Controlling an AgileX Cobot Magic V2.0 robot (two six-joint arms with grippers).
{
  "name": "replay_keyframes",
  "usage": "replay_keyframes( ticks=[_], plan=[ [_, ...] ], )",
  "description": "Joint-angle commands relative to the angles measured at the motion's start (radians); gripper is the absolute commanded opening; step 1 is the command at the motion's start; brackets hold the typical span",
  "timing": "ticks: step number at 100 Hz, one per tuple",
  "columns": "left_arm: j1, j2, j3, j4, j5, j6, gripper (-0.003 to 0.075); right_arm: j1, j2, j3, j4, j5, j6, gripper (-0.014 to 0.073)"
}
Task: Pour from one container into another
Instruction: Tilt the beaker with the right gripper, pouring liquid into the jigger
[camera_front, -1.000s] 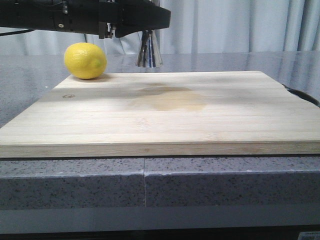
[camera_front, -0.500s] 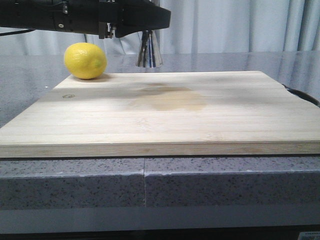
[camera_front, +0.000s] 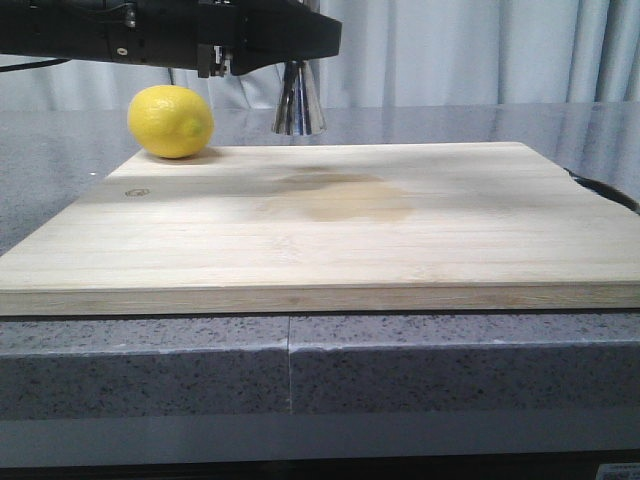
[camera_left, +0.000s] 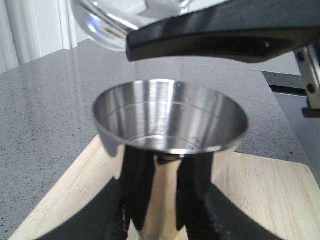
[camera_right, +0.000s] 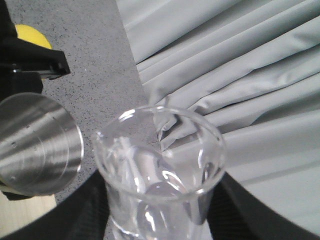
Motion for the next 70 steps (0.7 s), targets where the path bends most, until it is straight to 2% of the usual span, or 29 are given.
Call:
replay_keyframes(
  ticks=[1, 23, 70],
  plan=[
    [-0.011, -0.061, -0.031, -0.090, 0.111, -0.005, 0.0206, 0.001, -0.035, -0.038, -0.042, -0.037, 0.000, 0.0304],
    [-0.011, -0.061, -0.031, -0.090, 0.111, -0.005, 0.0206, 0.001, -0.035, -0.038, -0.125, -0.037, 0.000, 0.0304],
    [-0.011, -0.061, -0.031, -0.090, 0.111, -0.005, 0.0206, 0.001, -0.035, -0.038, -0.202, -0.034, 0.000, 0.0304]
  ],
)
